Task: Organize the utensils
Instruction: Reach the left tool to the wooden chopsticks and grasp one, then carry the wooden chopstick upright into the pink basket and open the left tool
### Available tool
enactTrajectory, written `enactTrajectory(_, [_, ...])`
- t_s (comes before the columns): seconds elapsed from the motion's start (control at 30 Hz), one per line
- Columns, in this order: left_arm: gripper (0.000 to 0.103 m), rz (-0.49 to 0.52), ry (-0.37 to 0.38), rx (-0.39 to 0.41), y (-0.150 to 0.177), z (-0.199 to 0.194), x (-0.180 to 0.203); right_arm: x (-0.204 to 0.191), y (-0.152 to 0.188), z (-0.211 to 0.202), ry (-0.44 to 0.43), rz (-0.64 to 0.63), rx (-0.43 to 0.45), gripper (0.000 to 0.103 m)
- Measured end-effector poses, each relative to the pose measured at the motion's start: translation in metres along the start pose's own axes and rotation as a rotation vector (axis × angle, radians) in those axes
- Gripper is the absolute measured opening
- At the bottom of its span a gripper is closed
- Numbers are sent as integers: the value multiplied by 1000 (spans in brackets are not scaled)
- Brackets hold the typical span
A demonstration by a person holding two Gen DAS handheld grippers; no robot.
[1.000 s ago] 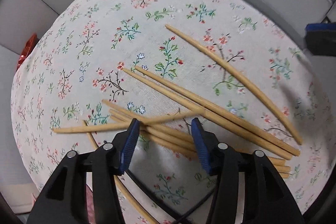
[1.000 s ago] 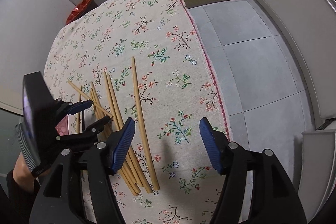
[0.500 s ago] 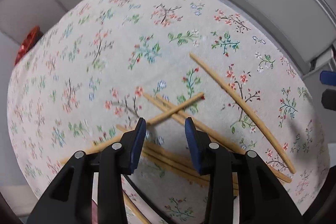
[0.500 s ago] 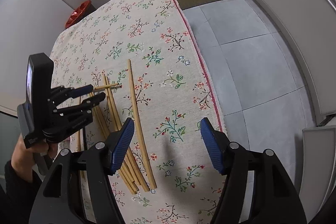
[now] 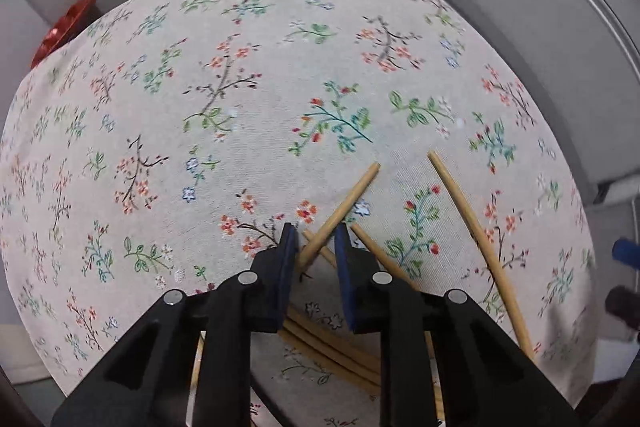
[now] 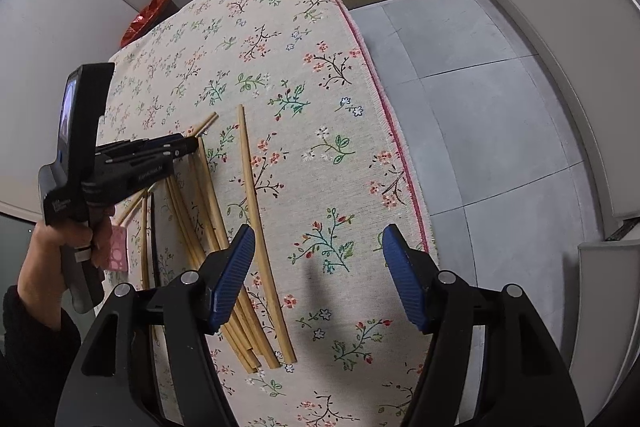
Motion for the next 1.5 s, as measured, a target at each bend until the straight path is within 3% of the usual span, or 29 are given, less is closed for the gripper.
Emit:
enactTrajectory(0.07, [6, -32, 3, 19, -2, -6, -10, 0, 0, 0, -1, 2, 1, 63])
enactTrajectory(0.17, [6, -115, 42, 86, 0, -31, -25, 0, -3, 2, -6, 19, 3, 63])
enactTrajectory(0.33, [6, -134, 37, 163, 18, -67, -22, -7, -8, 7, -48, 43, -1, 59])
enactTrajectory(0.5, [6, -161, 32, 339, 71, -144, 14, -25, -15, 6, -87, 22, 29, 44])
enactTrajectory(0.63, [6, -188, 75, 469, 106, -192, 31, -45, -27, 18, -97, -4, 35, 34])
enactTrajectory(0.77, [6, -184, 104, 558, 145, -226, 36, -58, -44, 36, -71, -13, 37, 22])
enactTrajectory(0.9, [6, -198, 86, 624, 176, -253, 32, -70, -55, 53, -66, -32, 33, 20])
enactTrajectory(1.03, [6, -188, 34, 649, 195, -259, 28, -89, -61, 66, -45, -71, 32, 19])
enactTrajectory(1.13, [6, -196, 10, 664, 205, -259, 21, -100, -62, 75, 41, -113, 47, 16])
enactTrajectory(1.2, [6, -213, 19, 677, 209, -260, 16, -106, -60, 75, 105, -157, 91, 5])
enactTrajectory(1.23, [6, -219, 24, 681, 209, -260, 13, -110, -57, 74, 142, -187, 108, 5])
enactTrajectory(1.5, [6, -237, 28, 735, 229, -278, 5, -108, -33, 23, 147, -216, 212, 4])
Point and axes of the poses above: each gripper's, at about its wrist camera, not at the fingertips, and z roughly the way its jaws point, x to its right, y to its underside, the point moved 2 cm from there along z, roughly the way its jaws point, and after that the axes turned 13 degrees about y, right-handed, at the moved point
